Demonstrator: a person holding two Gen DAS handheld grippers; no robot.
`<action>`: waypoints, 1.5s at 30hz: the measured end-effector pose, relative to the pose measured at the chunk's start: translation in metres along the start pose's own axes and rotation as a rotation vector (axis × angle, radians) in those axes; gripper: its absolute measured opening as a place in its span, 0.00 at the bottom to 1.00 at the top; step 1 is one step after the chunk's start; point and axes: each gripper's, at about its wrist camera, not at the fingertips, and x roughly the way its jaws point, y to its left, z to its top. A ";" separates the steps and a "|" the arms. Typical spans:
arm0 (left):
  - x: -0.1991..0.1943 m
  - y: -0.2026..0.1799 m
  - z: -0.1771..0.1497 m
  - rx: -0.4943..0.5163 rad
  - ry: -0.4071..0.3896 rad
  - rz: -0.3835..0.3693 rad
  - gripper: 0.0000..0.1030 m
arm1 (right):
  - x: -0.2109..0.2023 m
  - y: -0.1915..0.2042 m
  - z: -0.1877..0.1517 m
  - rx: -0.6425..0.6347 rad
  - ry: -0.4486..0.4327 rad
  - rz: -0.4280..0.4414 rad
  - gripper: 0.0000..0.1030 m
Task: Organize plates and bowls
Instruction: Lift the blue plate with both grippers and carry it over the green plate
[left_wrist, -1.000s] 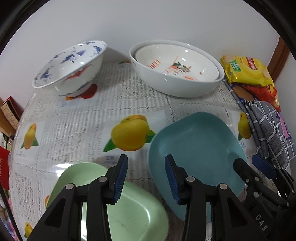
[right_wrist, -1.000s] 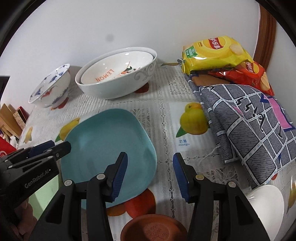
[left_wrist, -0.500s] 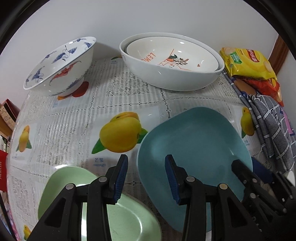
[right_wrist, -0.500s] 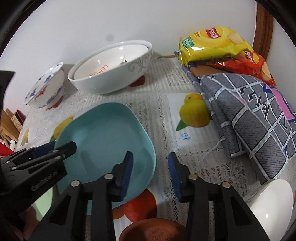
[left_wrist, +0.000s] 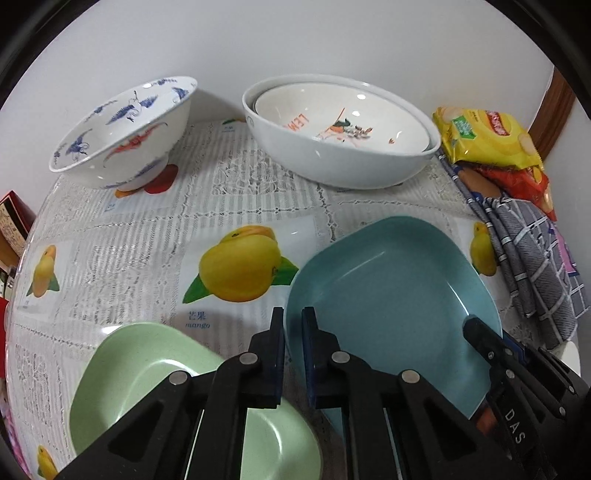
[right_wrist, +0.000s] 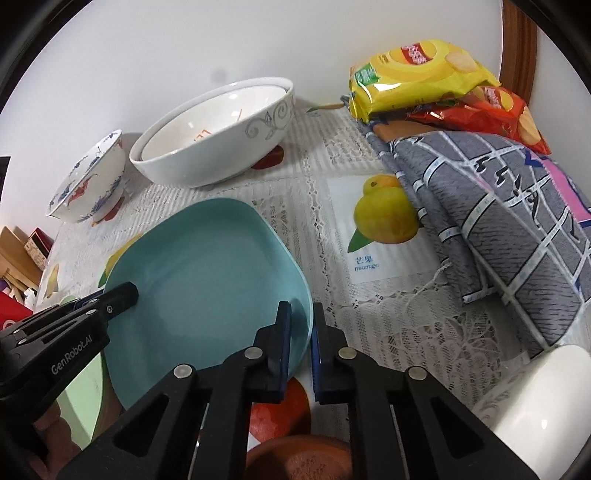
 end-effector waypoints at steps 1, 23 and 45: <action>-0.004 0.000 0.000 0.001 -0.006 0.000 0.09 | -0.005 0.000 0.000 0.002 -0.010 0.004 0.09; -0.128 0.008 -0.042 0.020 -0.121 -0.041 0.09 | -0.136 0.018 -0.038 0.031 -0.131 0.021 0.08; -0.170 0.049 -0.078 -0.018 -0.152 -0.034 0.09 | -0.174 0.055 -0.074 0.029 -0.154 0.050 0.08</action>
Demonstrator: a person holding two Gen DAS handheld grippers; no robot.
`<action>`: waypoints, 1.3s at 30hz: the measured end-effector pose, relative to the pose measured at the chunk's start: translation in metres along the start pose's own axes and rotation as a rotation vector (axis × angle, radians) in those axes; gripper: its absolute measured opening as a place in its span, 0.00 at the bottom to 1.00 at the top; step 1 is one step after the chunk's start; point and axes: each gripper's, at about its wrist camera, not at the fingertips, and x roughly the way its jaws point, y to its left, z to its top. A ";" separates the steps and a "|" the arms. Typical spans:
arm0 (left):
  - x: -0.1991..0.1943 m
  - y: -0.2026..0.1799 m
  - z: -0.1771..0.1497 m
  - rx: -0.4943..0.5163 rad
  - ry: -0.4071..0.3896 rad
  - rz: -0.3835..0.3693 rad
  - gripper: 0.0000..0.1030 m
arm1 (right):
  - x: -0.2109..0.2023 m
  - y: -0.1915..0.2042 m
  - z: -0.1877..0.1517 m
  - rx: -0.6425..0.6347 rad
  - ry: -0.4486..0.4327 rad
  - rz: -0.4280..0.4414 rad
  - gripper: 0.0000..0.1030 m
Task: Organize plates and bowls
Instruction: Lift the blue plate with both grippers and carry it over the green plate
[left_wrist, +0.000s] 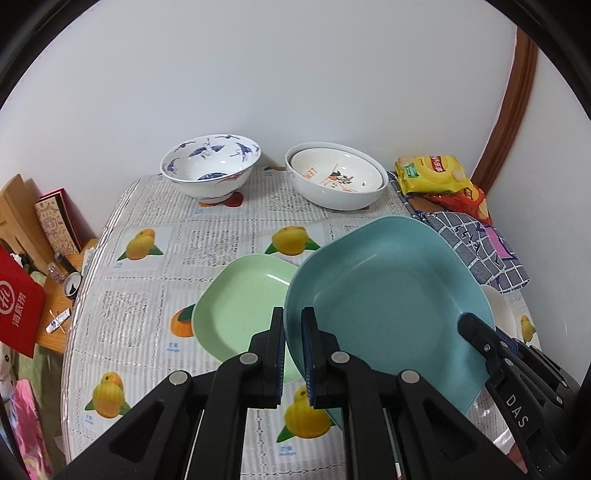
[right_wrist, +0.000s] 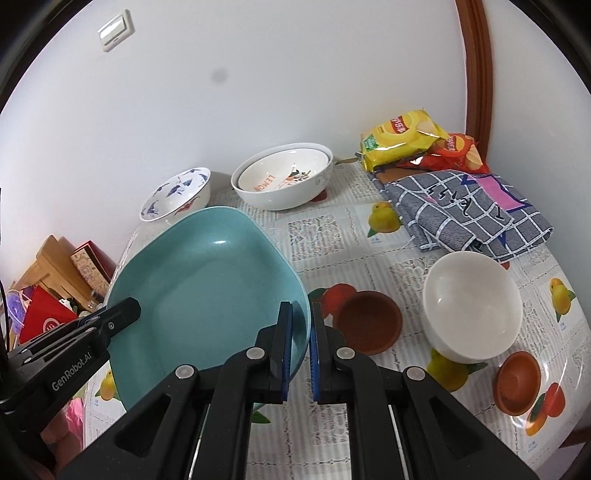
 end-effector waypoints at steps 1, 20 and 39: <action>-0.001 0.002 0.000 -0.005 0.001 0.001 0.09 | 0.000 0.002 -0.001 -0.003 0.000 0.001 0.08; 0.014 0.050 -0.008 -0.078 0.028 0.023 0.09 | 0.026 0.045 -0.005 -0.059 0.037 0.021 0.08; 0.038 0.079 -0.008 -0.131 0.062 0.025 0.09 | 0.061 0.069 -0.006 -0.100 0.066 0.028 0.08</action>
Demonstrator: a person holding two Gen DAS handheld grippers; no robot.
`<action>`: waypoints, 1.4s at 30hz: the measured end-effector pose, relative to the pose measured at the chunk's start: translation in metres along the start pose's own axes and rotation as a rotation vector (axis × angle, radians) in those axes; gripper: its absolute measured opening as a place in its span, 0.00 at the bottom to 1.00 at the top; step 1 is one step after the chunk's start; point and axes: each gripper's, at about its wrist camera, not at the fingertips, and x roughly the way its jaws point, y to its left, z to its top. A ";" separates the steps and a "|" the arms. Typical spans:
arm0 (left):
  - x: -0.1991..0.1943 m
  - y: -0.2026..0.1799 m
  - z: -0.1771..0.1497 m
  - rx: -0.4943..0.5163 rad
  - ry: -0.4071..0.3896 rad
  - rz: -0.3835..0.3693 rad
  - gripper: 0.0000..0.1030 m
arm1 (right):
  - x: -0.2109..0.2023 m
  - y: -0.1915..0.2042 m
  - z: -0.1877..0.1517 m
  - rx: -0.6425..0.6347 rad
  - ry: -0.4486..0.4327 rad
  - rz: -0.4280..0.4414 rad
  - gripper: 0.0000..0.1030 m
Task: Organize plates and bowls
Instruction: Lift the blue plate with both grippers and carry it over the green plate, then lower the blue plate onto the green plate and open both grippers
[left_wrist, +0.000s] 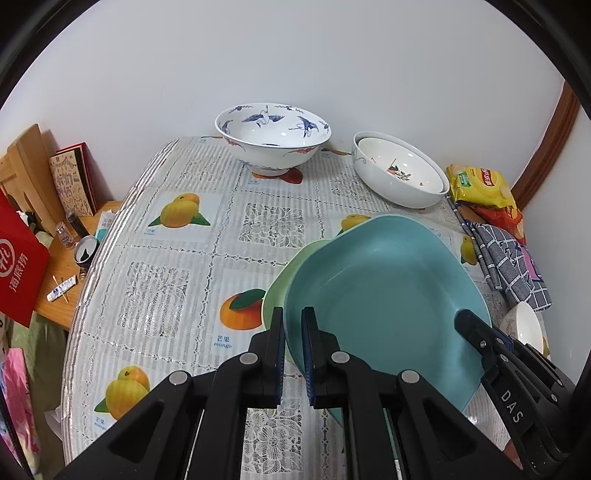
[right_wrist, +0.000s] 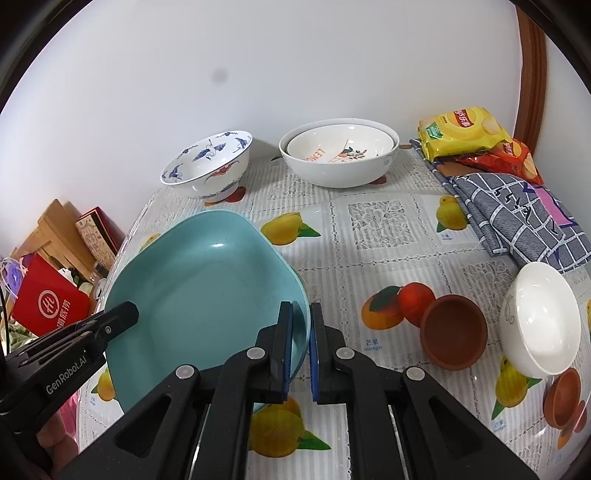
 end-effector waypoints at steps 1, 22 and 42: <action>0.002 0.000 0.000 -0.002 0.004 0.000 0.09 | 0.001 0.000 0.000 -0.002 0.001 -0.002 0.08; 0.038 0.008 0.001 -0.013 0.054 0.025 0.10 | 0.044 0.002 0.002 -0.030 0.060 0.007 0.08; 0.061 0.008 0.003 -0.030 0.088 0.031 0.10 | 0.074 -0.003 0.008 -0.049 0.079 0.018 0.09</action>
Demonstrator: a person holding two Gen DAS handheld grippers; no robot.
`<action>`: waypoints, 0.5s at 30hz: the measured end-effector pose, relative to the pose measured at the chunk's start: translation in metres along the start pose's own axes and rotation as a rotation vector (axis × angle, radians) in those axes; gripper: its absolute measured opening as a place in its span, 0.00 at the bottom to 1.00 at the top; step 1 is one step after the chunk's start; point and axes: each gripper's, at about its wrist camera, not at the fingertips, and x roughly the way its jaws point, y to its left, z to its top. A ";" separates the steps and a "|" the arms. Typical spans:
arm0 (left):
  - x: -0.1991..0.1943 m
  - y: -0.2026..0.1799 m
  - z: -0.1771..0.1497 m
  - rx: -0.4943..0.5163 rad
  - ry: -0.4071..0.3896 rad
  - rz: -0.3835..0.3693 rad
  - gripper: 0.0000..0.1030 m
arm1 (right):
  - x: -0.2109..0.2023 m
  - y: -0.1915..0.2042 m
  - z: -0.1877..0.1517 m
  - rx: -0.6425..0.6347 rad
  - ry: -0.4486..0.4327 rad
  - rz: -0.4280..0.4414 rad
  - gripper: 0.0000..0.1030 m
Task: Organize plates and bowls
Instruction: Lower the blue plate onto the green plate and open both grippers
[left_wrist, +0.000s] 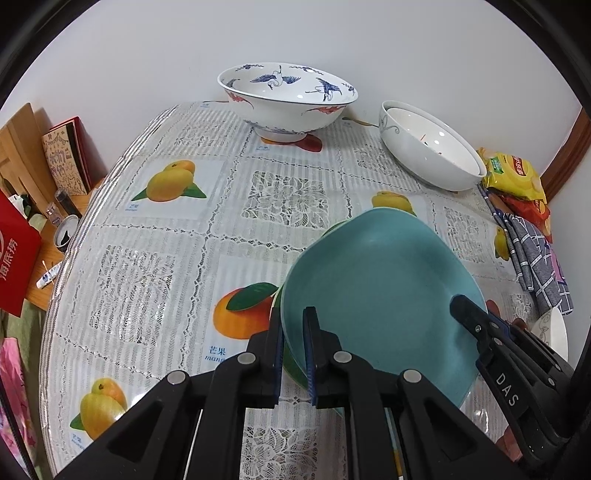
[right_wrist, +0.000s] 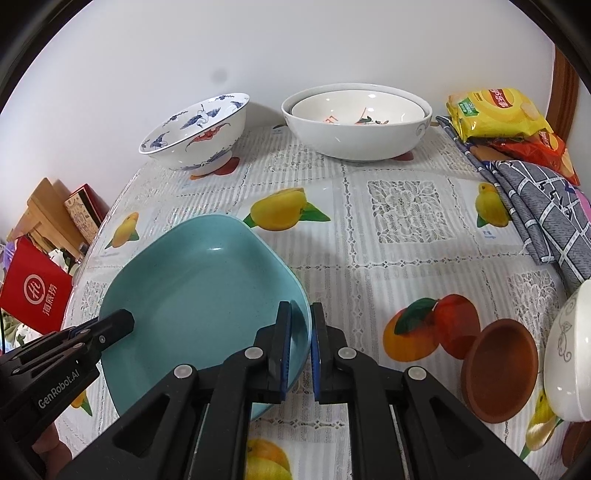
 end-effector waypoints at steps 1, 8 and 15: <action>0.000 0.000 0.000 -0.001 0.001 0.000 0.11 | 0.001 0.000 0.001 -0.001 0.000 0.000 0.09; 0.001 -0.001 0.000 0.000 0.003 0.000 0.12 | 0.006 0.000 0.005 -0.019 -0.001 0.004 0.10; -0.001 -0.002 0.000 0.000 0.007 -0.004 0.13 | 0.009 0.005 0.004 -0.063 -0.003 -0.009 0.16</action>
